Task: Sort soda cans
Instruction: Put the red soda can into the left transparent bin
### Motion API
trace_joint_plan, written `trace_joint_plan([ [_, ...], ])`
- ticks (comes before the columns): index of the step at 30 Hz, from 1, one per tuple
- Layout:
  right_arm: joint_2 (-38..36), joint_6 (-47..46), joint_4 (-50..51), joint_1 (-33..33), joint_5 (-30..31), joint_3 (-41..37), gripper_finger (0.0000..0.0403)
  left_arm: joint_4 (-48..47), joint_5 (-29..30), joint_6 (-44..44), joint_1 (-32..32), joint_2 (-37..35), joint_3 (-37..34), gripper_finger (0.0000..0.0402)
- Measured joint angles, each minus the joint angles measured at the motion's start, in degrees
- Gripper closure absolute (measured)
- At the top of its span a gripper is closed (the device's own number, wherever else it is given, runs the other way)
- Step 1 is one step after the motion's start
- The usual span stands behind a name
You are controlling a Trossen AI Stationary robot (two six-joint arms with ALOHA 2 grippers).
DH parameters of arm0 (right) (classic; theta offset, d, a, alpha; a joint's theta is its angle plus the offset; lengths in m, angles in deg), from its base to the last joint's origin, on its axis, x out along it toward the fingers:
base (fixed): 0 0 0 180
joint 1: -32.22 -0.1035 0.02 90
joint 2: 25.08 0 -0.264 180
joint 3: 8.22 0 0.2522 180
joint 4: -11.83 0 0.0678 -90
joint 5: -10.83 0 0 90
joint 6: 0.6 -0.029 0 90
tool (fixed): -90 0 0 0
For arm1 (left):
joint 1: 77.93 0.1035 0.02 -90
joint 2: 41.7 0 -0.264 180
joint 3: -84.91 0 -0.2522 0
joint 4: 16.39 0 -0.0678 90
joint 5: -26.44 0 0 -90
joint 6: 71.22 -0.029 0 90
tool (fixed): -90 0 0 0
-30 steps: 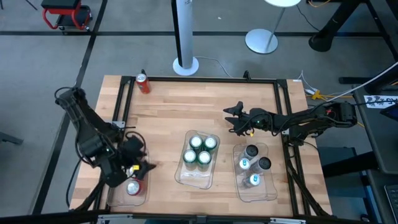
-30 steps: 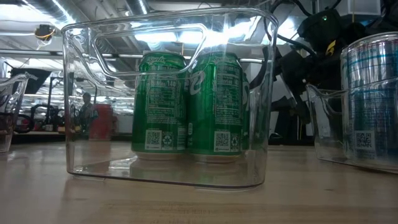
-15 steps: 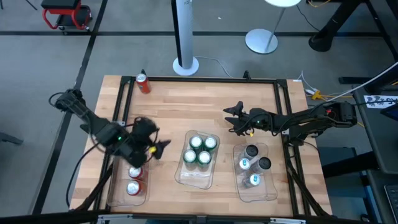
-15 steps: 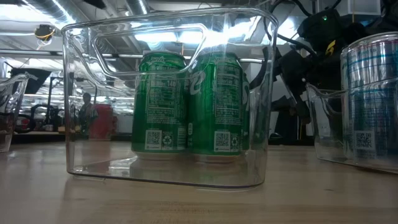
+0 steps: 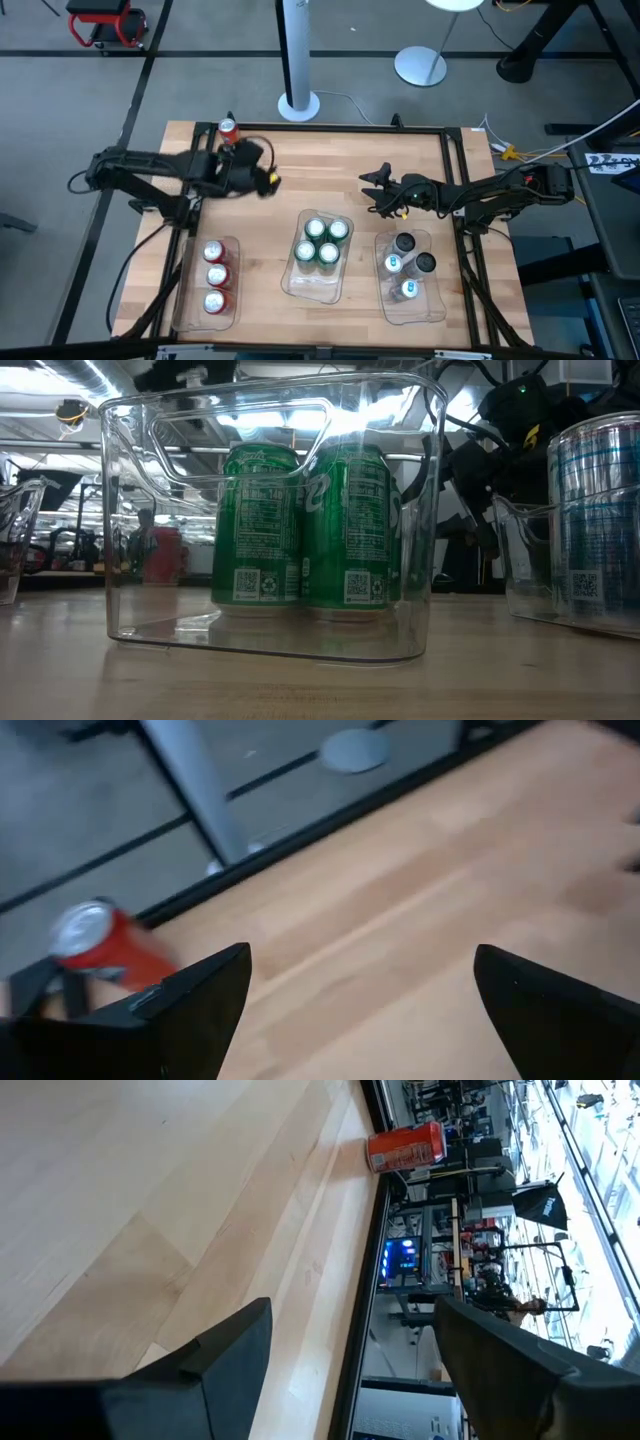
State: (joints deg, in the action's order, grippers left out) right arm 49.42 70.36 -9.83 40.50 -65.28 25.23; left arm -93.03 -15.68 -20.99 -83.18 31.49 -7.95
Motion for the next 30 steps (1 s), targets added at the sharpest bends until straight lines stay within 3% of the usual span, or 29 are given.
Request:
trace_joint_plan([
  [6,0.00,0.02,0.07,0.00,0.00,-0.01,0.0125,-3.62,-3.89,-2.64,13.15,0.00,0.00,0.0031],
  [18,0.01,0.04,0.53,0.01,0.00,-0.01,0.0125,-2.59,-4.19,-12.38,35.04,0.04,0.00,0.0031],
  [30,0.00,0.04,0.57,0.00,-0.02,-0.01,0.0125,5.86,-14.31,-21.96,51.38,3.11,-0.02,0.0031],
])
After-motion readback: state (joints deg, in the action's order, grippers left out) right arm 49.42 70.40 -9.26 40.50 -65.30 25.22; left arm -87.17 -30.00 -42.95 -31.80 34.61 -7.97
